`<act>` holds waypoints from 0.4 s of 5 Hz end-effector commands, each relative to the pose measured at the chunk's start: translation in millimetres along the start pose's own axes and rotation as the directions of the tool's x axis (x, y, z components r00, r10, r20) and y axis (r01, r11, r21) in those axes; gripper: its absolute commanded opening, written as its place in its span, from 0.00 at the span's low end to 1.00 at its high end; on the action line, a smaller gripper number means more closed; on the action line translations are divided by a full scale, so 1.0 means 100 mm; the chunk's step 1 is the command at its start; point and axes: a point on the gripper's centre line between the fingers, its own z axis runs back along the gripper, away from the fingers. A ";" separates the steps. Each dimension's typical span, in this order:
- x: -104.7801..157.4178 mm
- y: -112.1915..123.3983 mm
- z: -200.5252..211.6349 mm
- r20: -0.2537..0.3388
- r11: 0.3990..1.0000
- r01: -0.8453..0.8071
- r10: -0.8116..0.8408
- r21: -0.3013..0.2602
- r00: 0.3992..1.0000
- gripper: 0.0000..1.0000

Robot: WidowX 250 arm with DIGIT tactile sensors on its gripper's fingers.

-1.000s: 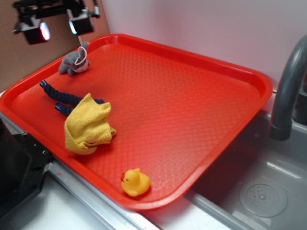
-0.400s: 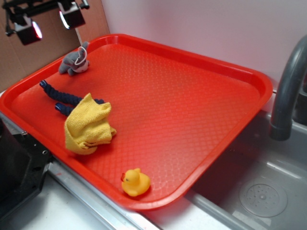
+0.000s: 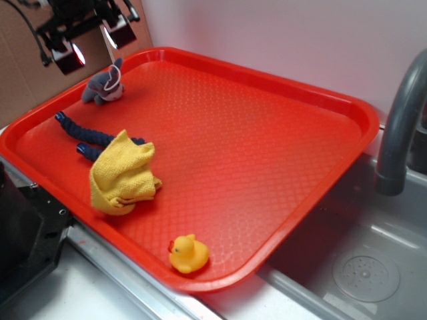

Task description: Grab the gray animal.

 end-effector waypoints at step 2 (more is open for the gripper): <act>-0.13 0.23 -0.35 -0.038 0.923 -0.027 0.045 0.383 0.998 0.00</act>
